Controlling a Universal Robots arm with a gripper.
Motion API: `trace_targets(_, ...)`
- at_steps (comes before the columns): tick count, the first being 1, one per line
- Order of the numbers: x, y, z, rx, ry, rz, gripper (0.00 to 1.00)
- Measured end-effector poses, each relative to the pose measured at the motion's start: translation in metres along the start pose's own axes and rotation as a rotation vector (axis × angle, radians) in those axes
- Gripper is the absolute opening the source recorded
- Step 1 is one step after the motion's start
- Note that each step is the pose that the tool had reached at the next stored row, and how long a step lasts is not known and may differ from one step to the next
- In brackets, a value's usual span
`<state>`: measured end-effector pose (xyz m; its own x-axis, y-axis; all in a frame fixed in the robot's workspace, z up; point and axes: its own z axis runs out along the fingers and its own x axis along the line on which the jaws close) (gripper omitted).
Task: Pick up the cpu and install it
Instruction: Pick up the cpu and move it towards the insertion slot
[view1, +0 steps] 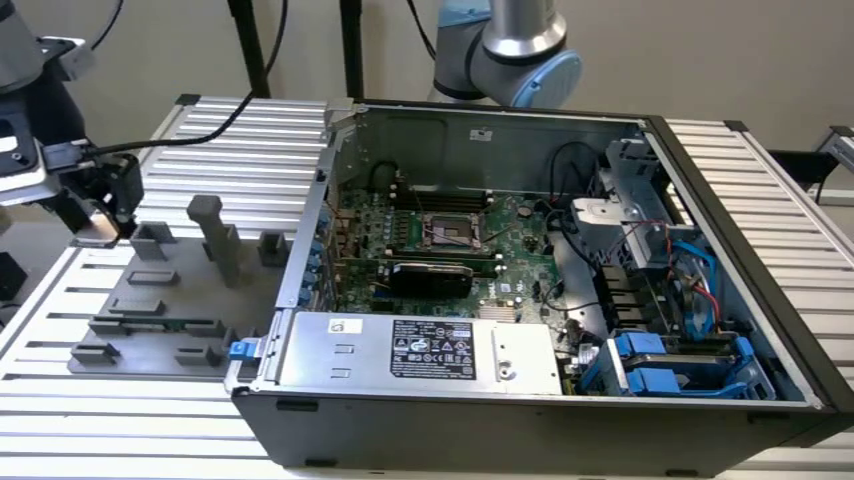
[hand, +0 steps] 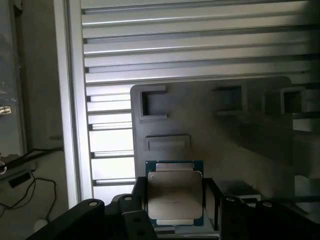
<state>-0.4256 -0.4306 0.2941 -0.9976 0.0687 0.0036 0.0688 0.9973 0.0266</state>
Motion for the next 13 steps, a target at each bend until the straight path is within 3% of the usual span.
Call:
trace_targets(7,-0.008,0.0014,-0.032,0.0001,0.0004,-0.005,0.55)
trace_targets(13,-0.025,0.0034,-0.0594,-0.0028,0.0012,-0.014,0.55)
